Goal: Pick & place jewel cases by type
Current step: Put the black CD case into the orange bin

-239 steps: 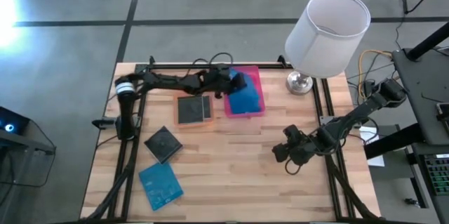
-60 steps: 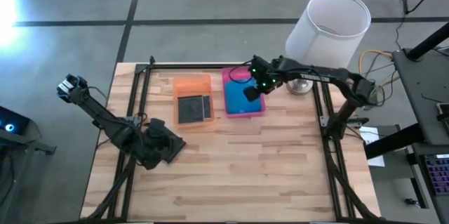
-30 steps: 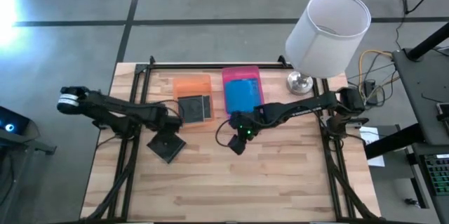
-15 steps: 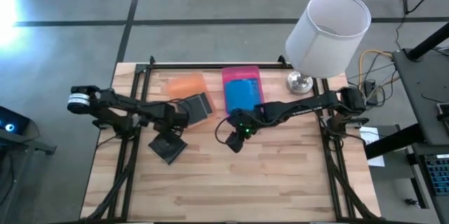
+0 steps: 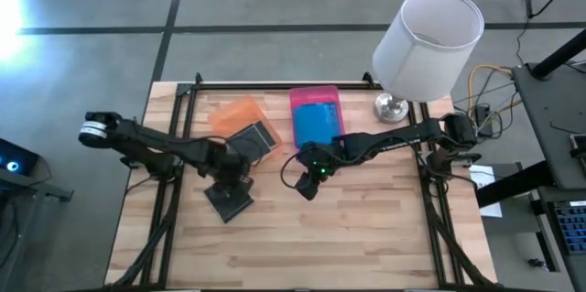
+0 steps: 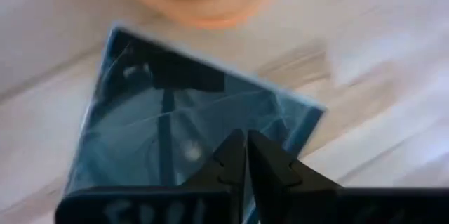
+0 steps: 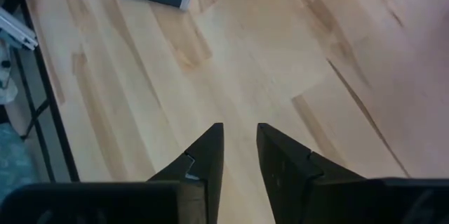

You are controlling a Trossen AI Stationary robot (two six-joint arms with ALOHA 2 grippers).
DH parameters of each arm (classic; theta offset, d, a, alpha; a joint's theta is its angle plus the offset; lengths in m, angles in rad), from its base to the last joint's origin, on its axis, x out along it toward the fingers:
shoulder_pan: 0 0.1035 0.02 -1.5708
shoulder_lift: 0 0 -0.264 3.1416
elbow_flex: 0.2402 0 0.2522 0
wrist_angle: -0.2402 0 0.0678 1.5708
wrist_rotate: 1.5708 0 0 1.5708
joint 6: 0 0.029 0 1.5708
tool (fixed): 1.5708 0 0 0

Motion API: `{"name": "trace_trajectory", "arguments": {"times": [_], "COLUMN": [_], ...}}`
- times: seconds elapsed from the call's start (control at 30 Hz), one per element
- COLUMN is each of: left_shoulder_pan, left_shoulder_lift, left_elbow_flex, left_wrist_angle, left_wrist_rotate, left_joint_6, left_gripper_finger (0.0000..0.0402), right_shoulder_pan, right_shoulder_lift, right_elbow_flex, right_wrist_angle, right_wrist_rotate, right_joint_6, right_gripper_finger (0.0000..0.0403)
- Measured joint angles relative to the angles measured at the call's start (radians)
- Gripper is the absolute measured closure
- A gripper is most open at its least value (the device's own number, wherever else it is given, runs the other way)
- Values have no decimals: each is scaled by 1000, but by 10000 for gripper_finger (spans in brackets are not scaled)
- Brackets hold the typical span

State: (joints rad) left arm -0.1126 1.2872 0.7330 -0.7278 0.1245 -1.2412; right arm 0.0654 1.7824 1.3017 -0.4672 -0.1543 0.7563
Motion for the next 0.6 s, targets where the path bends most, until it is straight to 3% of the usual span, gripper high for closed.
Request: {"name": "trace_trajectory", "arguments": {"times": [0.17,0.33,0.6], "left_shoulder_pan": [-119,-263,-445], "left_shoulder_lift": [-24,0,151], "left_elbow_flex": [39,42,51], "left_wrist_angle": [-153,-61,123], "left_wrist_rotate": [-274,-305,-410], "left_joint_6": [-203,-327,-468], "left_gripper_finger": [401,401,401], "right_shoulder_pan": [6,9,9], "right_shoulder_lift": [0,0,0], "right_elbow_flex": [0,0,0], "right_wrist_angle": [1,3,2], "right_wrist_rotate": [0,-3,-3], "right_joint_6": [0,0,-5], "right_gripper_finger": [323,321,330]}}
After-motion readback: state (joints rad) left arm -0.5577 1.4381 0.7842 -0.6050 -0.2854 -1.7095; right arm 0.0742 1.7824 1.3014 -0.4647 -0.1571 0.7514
